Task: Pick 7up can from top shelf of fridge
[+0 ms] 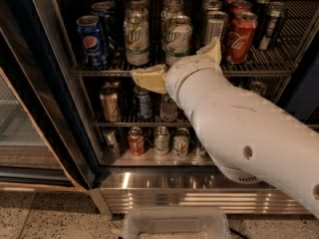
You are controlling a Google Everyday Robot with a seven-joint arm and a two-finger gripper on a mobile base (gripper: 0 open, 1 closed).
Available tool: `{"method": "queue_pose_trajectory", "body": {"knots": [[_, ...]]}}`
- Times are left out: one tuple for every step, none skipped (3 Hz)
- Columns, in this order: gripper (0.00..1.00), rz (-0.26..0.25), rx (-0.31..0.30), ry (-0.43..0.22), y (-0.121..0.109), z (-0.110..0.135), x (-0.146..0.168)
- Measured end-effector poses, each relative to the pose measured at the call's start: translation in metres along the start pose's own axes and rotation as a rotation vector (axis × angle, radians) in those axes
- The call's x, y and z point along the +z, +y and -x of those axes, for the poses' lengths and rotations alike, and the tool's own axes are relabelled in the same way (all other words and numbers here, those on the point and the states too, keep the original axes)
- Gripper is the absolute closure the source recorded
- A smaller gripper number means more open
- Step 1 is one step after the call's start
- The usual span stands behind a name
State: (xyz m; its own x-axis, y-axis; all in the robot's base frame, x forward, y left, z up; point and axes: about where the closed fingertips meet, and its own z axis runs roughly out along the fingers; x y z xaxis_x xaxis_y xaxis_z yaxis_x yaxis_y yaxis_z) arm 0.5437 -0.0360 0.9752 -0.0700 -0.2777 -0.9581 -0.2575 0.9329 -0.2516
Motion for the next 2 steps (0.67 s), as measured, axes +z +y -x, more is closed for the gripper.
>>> {"method": "queue_pose_trajectory", "body": {"knots": [[0.00, -0.001, 0.016, -0.003, 0.0029, 0.0023, 0.0002], [0.00, 0.008, 0.069, -0.017, 0.0061, 0.0081, 0.0009]]}}
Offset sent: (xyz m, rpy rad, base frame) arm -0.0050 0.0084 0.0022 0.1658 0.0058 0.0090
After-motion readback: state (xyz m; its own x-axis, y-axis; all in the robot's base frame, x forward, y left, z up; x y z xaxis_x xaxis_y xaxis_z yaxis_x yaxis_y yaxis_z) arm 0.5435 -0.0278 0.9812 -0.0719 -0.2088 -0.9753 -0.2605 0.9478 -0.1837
